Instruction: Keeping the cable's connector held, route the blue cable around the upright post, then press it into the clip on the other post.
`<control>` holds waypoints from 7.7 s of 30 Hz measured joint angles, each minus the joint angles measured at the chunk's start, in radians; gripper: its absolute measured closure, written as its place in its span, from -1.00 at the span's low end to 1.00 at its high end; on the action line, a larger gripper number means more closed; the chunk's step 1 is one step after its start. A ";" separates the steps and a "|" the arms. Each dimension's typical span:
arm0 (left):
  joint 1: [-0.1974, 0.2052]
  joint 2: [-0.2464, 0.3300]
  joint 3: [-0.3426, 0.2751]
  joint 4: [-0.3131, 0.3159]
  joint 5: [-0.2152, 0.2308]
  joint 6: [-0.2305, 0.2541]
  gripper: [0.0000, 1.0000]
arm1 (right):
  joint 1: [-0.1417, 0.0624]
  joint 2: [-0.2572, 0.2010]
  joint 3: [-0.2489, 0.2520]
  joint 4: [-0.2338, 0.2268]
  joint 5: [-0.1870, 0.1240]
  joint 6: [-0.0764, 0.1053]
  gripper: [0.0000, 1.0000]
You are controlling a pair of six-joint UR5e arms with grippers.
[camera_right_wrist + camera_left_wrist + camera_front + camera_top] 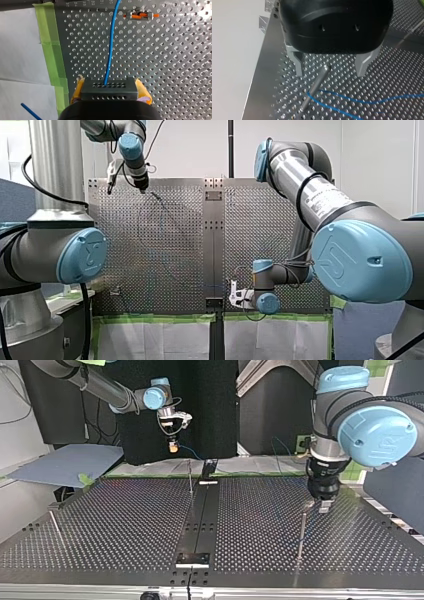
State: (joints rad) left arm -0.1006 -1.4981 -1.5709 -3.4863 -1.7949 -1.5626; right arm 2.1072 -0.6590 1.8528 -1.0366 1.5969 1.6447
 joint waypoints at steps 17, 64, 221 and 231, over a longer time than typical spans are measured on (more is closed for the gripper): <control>0.007 0.000 0.000 -0.001 -0.014 0.033 -1.00 | 0.000 0.000 0.000 -0.005 0.002 0.000 1.00; -0.246 -0.269 0.099 0.188 -0.072 0.297 -1.00 | -0.005 0.000 0.000 -0.009 -0.002 0.006 1.00; -0.282 -0.930 0.154 0.277 -0.132 0.306 -1.00 | 0.000 0.002 0.001 -0.021 -0.012 0.011 1.00; -0.312 -0.936 0.154 0.299 -0.047 0.221 -1.00 | 0.003 0.002 0.000 -0.021 -0.032 0.011 1.00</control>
State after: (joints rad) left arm -0.4130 -2.4341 -1.4168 -3.1872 -1.8418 -1.3417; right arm 2.1098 -0.6572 1.8530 -1.0577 1.5644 1.6555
